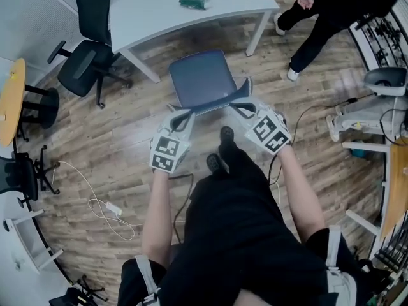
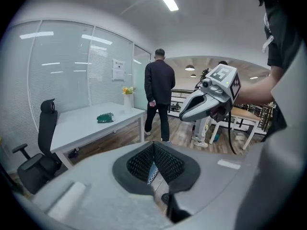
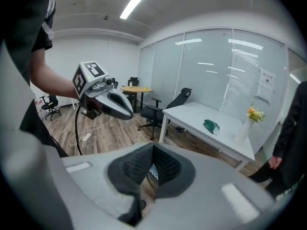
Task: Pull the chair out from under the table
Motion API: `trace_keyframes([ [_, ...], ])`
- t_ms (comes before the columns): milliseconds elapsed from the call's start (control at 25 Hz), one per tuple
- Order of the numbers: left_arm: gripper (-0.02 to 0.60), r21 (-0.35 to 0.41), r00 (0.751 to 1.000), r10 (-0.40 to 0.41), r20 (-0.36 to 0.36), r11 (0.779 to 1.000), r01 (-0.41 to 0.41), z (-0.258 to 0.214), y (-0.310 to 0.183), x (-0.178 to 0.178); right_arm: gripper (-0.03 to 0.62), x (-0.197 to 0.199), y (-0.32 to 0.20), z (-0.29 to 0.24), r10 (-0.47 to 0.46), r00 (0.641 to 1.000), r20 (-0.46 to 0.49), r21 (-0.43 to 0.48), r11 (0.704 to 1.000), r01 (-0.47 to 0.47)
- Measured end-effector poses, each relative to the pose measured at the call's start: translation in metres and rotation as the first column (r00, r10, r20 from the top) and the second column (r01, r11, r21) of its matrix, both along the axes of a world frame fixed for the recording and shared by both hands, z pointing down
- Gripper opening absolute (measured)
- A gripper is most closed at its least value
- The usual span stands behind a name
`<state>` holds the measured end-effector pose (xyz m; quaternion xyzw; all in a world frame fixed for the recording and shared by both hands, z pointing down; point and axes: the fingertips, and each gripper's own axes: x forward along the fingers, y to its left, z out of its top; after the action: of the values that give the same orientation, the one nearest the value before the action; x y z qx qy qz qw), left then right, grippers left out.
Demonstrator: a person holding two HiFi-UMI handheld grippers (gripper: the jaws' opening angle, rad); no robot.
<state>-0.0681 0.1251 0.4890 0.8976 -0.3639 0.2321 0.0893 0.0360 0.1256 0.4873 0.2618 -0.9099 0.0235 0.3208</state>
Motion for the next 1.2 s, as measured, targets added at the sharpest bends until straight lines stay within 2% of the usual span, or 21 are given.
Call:
trace_keyframes([
  [280,0.009,0.074,0.996,-0.012,-0.083,0.997,0.018,-0.035,0.012,0.001,0.000,-0.001,0.011,-0.036,0.076,0.985,0.154,0.020,0.997,-0.080],
  [520,0.009,0.113,0.989,-0.032,-0.146,0.992,0.049,-0.062,0.015,-0.008,0.000,-0.010,0.010,-0.062,0.113,0.951,0.287,0.019,0.992,-0.124],
  [760,0.009,0.135,0.983,-0.041,-0.178,0.989,0.066,-0.078,0.012,-0.006,0.000,-0.016,0.012,-0.079,0.065,0.952,0.299,0.056,0.995,-0.085],
  [1200,0.009,0.151,0.981,-0.037,-0.193,0.986,0.067,-0.082,0.019,-0.002,0.000,-0.007,0.016,-0.084,0.085,0.932,0.352,0.028,0.994,-0.101],
])
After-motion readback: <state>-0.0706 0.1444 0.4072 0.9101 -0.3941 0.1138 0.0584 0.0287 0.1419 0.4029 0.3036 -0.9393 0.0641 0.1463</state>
